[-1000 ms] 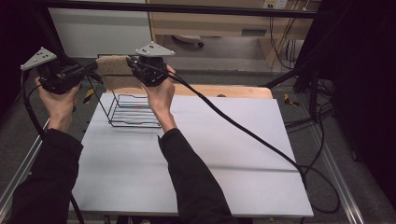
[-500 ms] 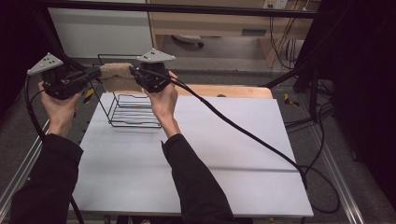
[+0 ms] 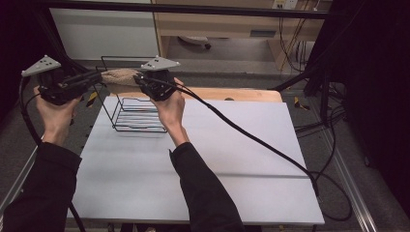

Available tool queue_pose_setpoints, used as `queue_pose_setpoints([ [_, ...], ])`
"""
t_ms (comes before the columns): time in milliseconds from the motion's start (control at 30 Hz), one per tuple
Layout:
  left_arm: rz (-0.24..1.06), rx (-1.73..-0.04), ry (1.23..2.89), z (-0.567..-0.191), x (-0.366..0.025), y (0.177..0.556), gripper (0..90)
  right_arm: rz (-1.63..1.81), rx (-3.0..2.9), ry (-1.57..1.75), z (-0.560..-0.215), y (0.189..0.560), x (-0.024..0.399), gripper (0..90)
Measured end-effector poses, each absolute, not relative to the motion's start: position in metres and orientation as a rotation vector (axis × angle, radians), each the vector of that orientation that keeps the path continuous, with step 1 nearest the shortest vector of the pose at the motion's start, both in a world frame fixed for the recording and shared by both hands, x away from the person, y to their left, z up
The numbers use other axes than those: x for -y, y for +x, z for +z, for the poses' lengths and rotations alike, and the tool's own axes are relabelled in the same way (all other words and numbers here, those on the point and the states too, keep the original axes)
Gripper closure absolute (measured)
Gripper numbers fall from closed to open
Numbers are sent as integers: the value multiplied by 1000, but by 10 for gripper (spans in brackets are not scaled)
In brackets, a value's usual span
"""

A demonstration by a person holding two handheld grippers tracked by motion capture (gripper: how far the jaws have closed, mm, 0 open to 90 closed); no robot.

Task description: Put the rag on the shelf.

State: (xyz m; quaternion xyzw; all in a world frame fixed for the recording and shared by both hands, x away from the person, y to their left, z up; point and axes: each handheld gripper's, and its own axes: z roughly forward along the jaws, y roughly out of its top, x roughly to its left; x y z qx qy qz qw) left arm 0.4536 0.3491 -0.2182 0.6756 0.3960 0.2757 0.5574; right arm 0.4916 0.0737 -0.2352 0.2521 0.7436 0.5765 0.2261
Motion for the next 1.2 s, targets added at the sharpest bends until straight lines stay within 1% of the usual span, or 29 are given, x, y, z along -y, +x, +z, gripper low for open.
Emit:
queue_pose_setpoints([
  [100,647,-952,1552,-208,-349,453,751,1575,-2060,684,-236,490,-74,856],
  [200,629,-985,1555,-205,-344,458,775,1574,-2064,686,-238,490,-74,856],
  [233,623,-996,1563,-206,-341,461,798,1576,-2067,689,-239,490,-73,856],
  [267,614,-1007,1572,-207,-338,464,798,1576,-2067,689,-239,490,-73,856],
  [300,602,-1015,1579,-209,-336,466,838,1576,-2071,689,-240,490,-73,856],
  [500,544,-1000,1629,-224,-331,466,886,1573,-2085,690,-244,491,-71,848],
  [667,514,-1006,1650,-233,-334,466,889,1567,-2102,688,-244,491,-72,833],
  [767,516,-1007,1663,-237,-332,467,891,1578,-2115,696,-242,491,-70,809],
  [833,522,-1011,1674,-239,-331,468,892,1595,-2143,684,-240,490,-69,755],
  [1000,520,-1016,1682,-244,-329,471,892,1604,-2134,683,-236,489,-66,731],
  [1133,535,-1010,1698,-246,-329,471,892,1640,-2123,694,-231,490,-65,740],
  [1200,546,-1008,1702,-246,-329,471,892,1638,-2134,719,-231,493,-65,779],
])
